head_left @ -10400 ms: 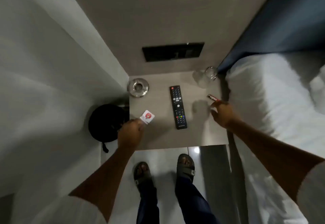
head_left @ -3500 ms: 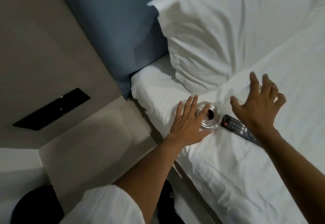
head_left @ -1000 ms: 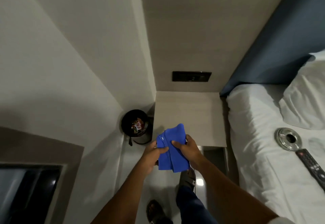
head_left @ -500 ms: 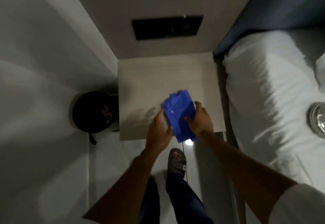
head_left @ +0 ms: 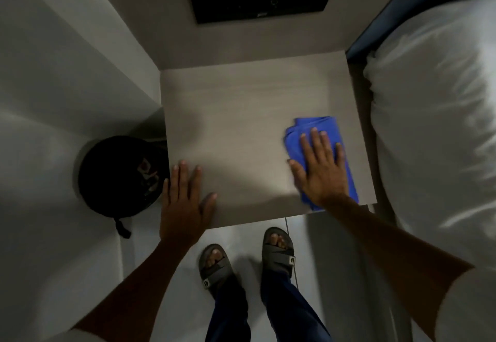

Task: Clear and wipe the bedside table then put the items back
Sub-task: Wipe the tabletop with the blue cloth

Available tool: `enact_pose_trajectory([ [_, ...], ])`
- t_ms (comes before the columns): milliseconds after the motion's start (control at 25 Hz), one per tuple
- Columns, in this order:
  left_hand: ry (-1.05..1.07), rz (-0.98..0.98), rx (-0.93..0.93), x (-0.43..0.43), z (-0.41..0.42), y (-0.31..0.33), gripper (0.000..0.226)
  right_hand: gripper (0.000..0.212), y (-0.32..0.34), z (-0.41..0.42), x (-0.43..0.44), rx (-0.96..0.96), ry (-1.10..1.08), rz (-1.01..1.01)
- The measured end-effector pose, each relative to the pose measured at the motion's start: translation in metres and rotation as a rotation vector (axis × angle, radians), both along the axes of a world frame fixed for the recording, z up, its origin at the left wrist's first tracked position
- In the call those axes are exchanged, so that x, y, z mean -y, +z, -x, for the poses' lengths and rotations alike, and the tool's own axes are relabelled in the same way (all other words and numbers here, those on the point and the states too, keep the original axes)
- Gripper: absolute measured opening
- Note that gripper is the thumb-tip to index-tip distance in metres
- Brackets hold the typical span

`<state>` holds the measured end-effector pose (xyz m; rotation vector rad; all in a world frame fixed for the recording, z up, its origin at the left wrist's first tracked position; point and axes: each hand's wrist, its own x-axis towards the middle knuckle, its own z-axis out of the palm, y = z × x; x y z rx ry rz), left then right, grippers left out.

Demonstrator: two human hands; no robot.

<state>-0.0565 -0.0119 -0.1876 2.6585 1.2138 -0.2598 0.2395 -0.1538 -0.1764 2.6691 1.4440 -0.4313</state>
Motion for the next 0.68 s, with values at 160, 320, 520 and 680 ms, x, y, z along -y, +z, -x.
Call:
enact_pose_trajectory([
  [160,0.018,-0.018,0.063,0.0,0.002,-0.008,0.073,0.072,-0.003,-0.026,-0.032,0.008,-0.258,-0.067],
  [320,0.017,-0.033,0.111,0.001,0.005,-0.009,0.072,0.07,-0.007,0.022,-0.091,0.009,-0.099,-0.087],
  [520,0.026,-0.052,0.133,0.0,0.006,-0.013,0.073,0.066,-0.012,0.09,-0.073,-0.02,0.217,-0.087],
  [680,0.01,-0.113,0.16,0.001,0.008,-0.015,0.072,0.066,-0.011,0.096,0.0,-0.039,0.266,-0.033],
])
